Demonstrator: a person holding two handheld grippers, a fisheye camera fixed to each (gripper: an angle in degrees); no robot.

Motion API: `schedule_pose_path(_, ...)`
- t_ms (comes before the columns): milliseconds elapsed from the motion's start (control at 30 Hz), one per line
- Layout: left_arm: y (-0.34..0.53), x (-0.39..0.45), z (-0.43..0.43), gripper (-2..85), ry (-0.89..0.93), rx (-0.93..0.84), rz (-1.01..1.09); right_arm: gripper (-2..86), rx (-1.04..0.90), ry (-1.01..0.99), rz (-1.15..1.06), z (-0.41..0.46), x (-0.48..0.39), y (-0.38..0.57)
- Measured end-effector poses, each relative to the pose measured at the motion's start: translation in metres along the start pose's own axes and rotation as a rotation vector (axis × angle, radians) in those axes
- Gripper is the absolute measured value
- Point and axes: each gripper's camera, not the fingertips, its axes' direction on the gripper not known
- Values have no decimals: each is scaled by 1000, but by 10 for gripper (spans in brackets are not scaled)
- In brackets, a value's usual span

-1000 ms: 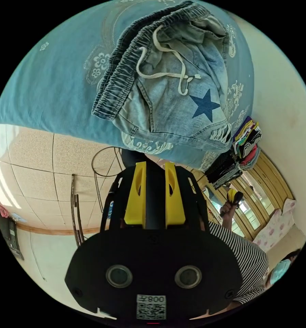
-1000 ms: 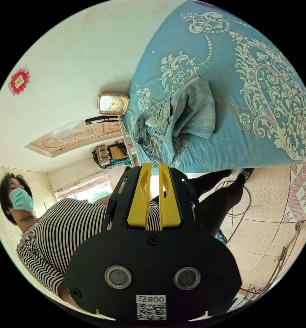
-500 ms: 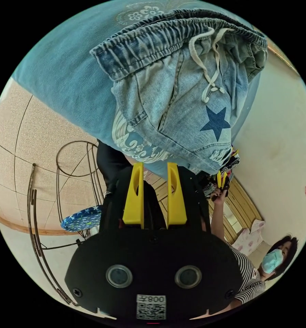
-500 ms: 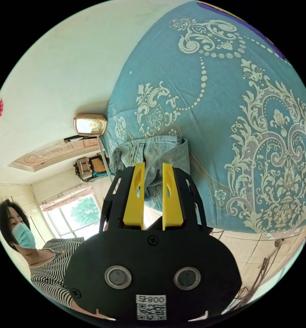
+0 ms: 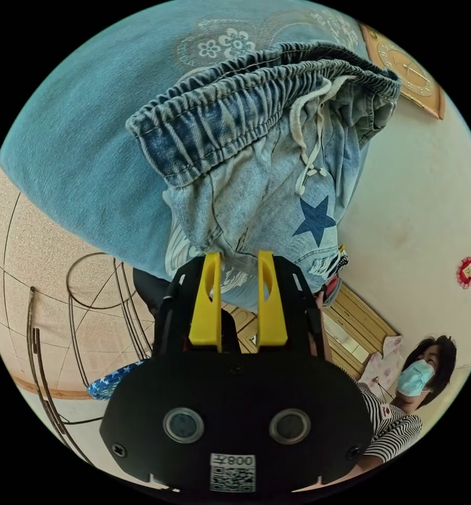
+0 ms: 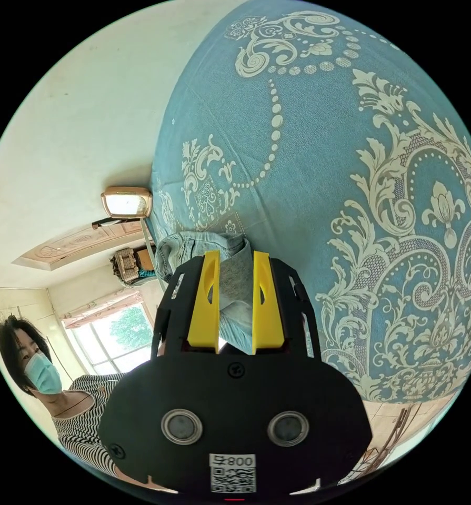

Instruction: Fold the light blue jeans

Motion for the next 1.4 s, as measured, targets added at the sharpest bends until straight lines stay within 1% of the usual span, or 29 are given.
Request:
schedule_pose_path(167, -5, -34, -24, 72, 26, -16, 23, 106, -63, -29, -69, 27, 12, -10)
schedule_pose_path(267, -4, -50, -38, 59, 41, -10, 55, 104, -115, -5, -100, 45, 17, -10)
schedule_pose_path(400, -1, -67, -56, 43, 69, 23, 159, 80, -172, -48, -140, 65, 26, -3)
schedule_pose_path(467, 2, -76, -64, 40, 95, 46, 198, 61, -128, -52, -170, 68, 31, 9)
schedule_pose_path(567, 6, -91, -78, 36, 181, 86, 253, 44, -47, -108, -173, 66, 38, 31)
schedule_pose_path(700, 17, -98, -108, 32, 321, 162, 326, 33, 52, -104, -192, 57, 28, 70)
schedule_pose_path(733, 22, -93, -122, 31, 361, 198, 363, 31, 82, -88, -211, 52, 19, 84)
schedule_pose_path(800, 28, -83, -146, 29, 372, 247, 424, 28, 102, -54, -253, 45, 1, 104)
schedule_pose_path(867, 35, -73, -170, 28, 389, 296, 491, 26, 140, 28, -323, 33, -26, 134)
schedule_pose_path(933, 48, -65, -201, 25, 387, 362, 572, 24, 168, 82, -368, 23, -41, 155)
schedule_pose_path(1033, 65, -72, -227, 23, 364, 422, 609, 22, 232, 186, -408, 8, -49, 191)
schedule_pose_path(1100, 71, -86, -229, 23, 332, 425, 594, 20, 235, 204, -409, 6, -38, 208)
schedule_pose_path(1167, 75, -107, -224, 22, 312, 428, 526, 17, 178, 242, -345, 20, -6, 224)
schedule_pose_path(1200, 76, -124, -218, 22, 315, 421, 470, 16, 181, 243, -331, 24, 4, 230)
schedule_pose_path(1333, 79, -179, -195, 21, 308, 424, 261, 14, 183, 118, -173, 51, 79, 266)
schedule_pose_path(1400, 82, -188, -187, 21, 320, 431, 233, 16, 196, 53, -120, 61, 107, 284)
